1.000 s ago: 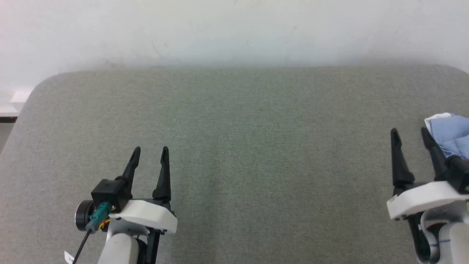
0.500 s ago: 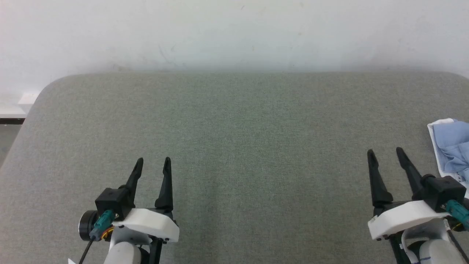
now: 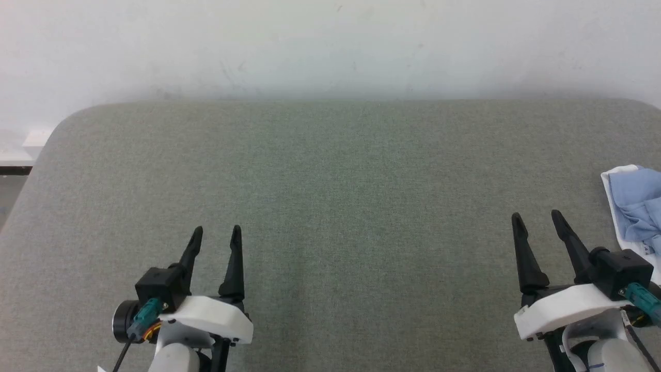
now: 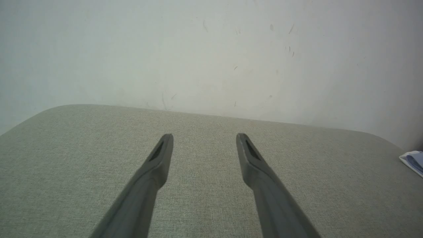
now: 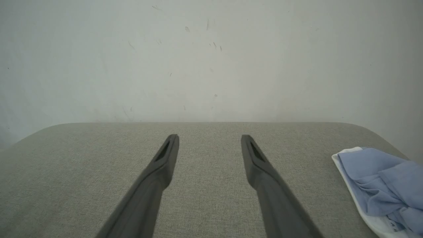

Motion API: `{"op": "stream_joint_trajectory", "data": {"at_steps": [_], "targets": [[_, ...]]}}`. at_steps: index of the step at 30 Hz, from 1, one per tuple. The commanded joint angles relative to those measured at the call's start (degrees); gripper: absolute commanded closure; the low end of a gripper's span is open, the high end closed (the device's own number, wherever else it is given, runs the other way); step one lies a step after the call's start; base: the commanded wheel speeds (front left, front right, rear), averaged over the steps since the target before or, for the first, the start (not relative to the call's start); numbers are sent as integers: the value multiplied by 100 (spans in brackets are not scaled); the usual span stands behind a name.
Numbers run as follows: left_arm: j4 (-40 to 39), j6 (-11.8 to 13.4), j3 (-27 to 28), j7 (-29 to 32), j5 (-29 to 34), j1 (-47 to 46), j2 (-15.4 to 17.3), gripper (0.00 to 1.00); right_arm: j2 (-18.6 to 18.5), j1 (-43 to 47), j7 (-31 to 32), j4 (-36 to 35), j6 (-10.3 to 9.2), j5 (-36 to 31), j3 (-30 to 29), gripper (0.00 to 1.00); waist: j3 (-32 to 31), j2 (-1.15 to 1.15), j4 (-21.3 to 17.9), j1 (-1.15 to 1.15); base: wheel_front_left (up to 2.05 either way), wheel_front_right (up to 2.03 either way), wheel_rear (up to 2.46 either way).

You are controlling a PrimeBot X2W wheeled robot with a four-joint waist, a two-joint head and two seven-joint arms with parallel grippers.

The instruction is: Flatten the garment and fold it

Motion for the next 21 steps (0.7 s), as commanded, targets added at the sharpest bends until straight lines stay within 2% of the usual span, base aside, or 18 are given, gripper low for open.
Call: {"op": "stream_joint_trajectory", "data": {"at_steps": [1, 2, 21], "targets": [[34, 23, 8, -27, -48, 80, -23, 0, 21, 71, 16, 13, -12, 41, 24, 0, 2, 0, -1, 0, 0, 0, 0], [14, 0, -1, 6, 2, -1, 1, 100, 0, 0, 1, 1, 0, 9, 6, 100, 1, 0, -1, 0, 0, 0, 0], [-100, 18, 19, 113, 84, 45, -1, 100, -3, 13, 57, -34, -1, -53, -1, 100, -5, 0, -20, 0, 0, 0, 0]]}}
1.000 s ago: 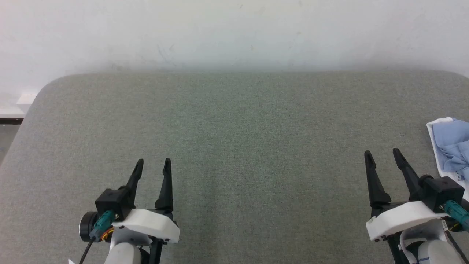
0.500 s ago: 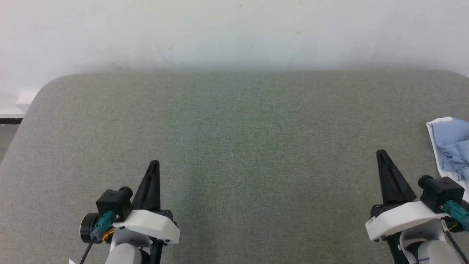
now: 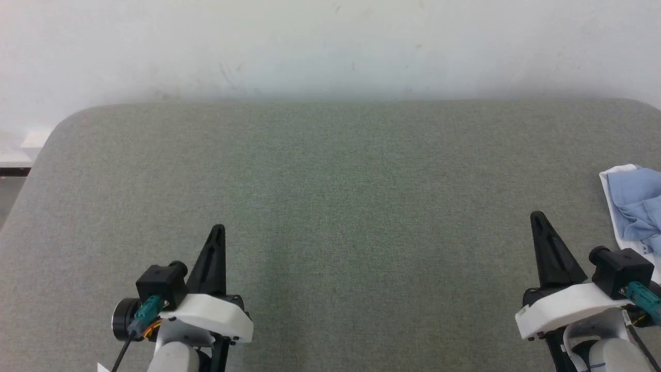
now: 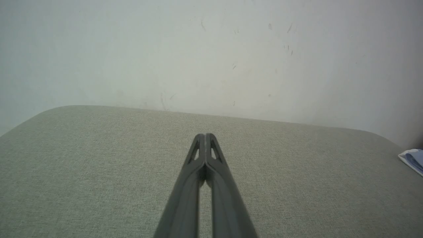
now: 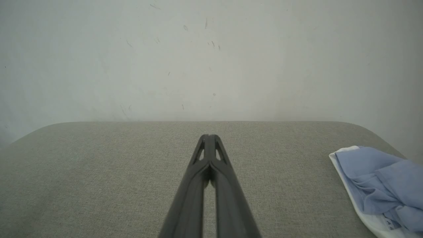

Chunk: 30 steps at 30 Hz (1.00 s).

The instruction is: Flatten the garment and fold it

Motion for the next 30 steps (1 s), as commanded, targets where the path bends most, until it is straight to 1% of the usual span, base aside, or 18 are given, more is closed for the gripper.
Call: {"op": "stream_joint_trajectory", "data": {"at_steps": [1, 30], "targets": [[-70, 19, 20, 45, 65, 54, -3, 100, 2, 16, 13, -28, -1, -54, 20, 100, -2, 0, -4, 0, 0, 0, 0], [-424, 74, 90, 373, 325, 207, -12, 100, 8, 62, 195, -134, -4, -246, 90, 100, -25, 0, -56, 0, 0, 0, 0]]}}
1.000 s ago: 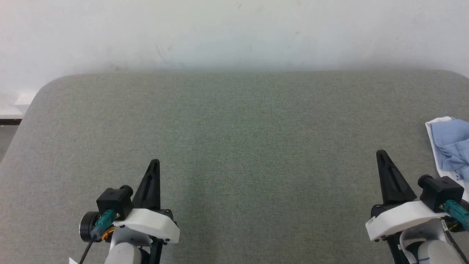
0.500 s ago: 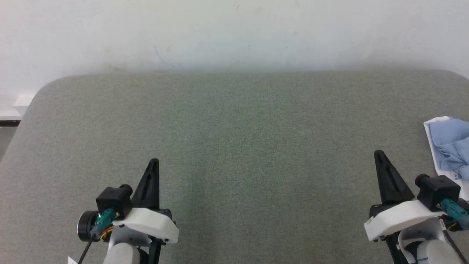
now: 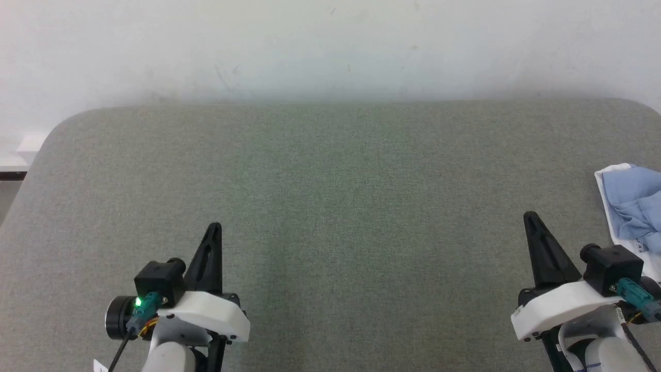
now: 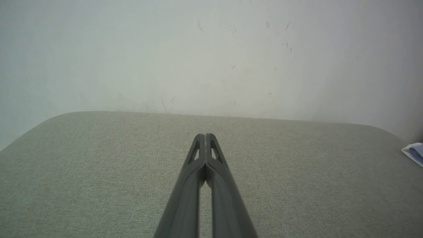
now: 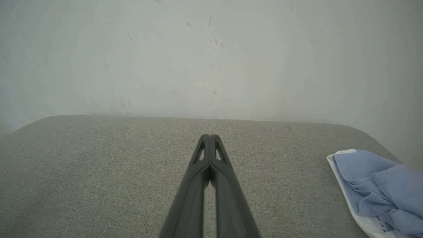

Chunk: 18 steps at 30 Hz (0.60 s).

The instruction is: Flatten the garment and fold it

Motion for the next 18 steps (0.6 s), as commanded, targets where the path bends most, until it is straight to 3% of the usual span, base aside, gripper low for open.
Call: {"op": "stream_joint_trajectory", "data": {"at_steps": [1, 18], "targets": [[-67, 49, 14, 43, 91, 109, -11, 100, 8, 62, 33, -43, -4, -58, 5, 100, -1, 0, -2, 0, 0, 0, 0], [-282, 82, 56, 242, 249, 202, -16, 100, 12, 90, 143, -107, -5, -175, 48, 100, -15, 0, -34, 0, 0, 0, 0]]}}
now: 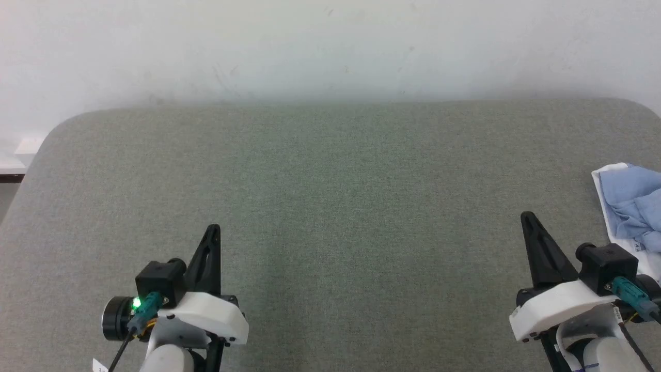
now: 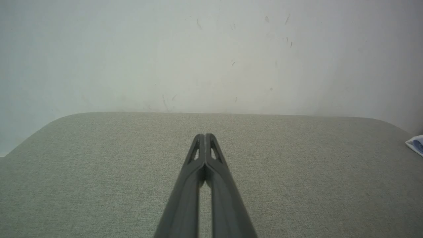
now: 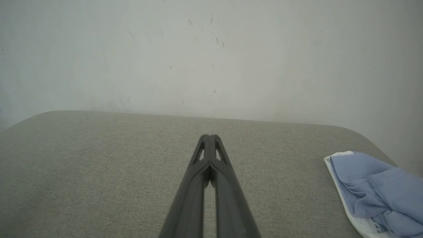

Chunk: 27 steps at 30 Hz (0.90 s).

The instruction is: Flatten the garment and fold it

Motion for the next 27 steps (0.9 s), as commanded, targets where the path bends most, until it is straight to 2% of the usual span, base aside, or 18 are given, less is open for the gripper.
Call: {"op": "stream_joint_trajectory", "data": {"at_steps": [1, 27], "targets": [[-62, 38, 28, 26, 63, 101, -16, 100, 11, 85, 17, -27, -5, -60, 8, 100, -1, 0, -3, 0, 0, 0, 0], [-391, 88, 93, 331, 304, 242, -24, 100, 16, 127, 185, -126, -8, -238, 73, 100, -23, 0, -51, 0, 0, 0, 0]]}}
